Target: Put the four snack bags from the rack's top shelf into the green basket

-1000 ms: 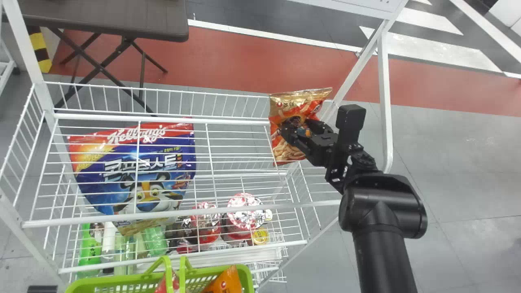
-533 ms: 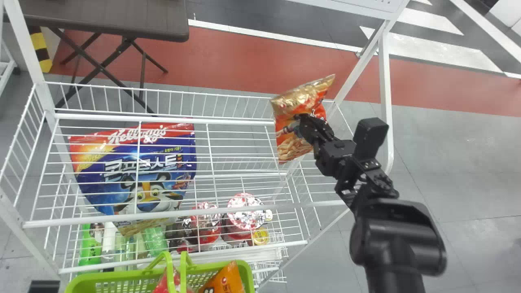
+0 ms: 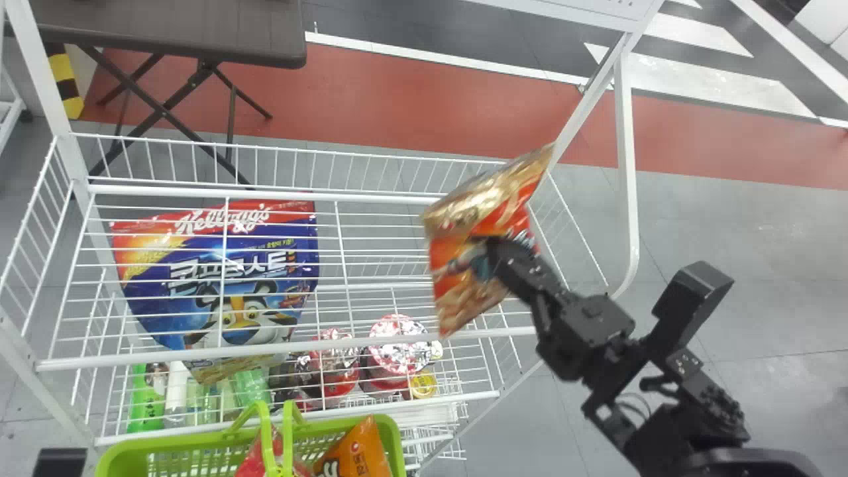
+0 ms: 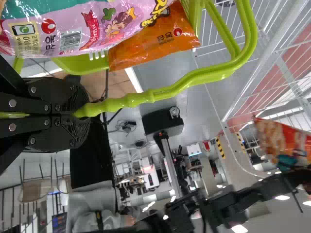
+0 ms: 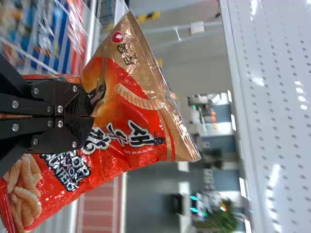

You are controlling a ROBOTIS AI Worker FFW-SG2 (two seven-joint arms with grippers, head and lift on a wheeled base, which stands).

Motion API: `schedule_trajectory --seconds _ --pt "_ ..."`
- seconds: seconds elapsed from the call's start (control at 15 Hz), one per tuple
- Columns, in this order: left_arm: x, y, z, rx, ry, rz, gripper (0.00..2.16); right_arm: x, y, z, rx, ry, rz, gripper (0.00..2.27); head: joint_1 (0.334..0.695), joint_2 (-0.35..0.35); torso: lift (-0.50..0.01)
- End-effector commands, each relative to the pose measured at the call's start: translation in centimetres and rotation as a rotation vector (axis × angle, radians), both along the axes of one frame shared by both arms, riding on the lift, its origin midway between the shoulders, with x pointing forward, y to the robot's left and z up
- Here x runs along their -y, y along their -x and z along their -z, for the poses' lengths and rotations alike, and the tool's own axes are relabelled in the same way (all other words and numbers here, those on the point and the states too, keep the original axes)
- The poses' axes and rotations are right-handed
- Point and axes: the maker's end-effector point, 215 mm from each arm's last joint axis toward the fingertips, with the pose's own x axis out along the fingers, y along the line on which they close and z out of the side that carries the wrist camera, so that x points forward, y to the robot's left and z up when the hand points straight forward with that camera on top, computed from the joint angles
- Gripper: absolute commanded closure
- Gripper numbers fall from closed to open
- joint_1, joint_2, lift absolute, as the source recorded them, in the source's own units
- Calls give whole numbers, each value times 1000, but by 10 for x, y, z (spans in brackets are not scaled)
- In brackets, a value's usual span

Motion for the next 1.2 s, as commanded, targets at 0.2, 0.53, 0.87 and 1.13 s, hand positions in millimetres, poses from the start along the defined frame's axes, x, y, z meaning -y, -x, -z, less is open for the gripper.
schedule_trajectory --seconds 0.2,0.53,0.87,1.13 --pt "0 -5 -1 7 10 -30 2148 -76 88 73 -417 -282 -197 2240 695 -350 0" --pt "1 -7 -3 14 23 -31 2148 -132 166 151 -728 -402 -283 2240 695 -350 0" --pt "1 -7 -4 16 33 -32 2148 -159 207 203 -869 -468 -302 2240 695 -350 0" --pt "1 -4 -5 14 40 -31 2148 -129 196 214 -859 -398 -212 1622 695 -350 0"
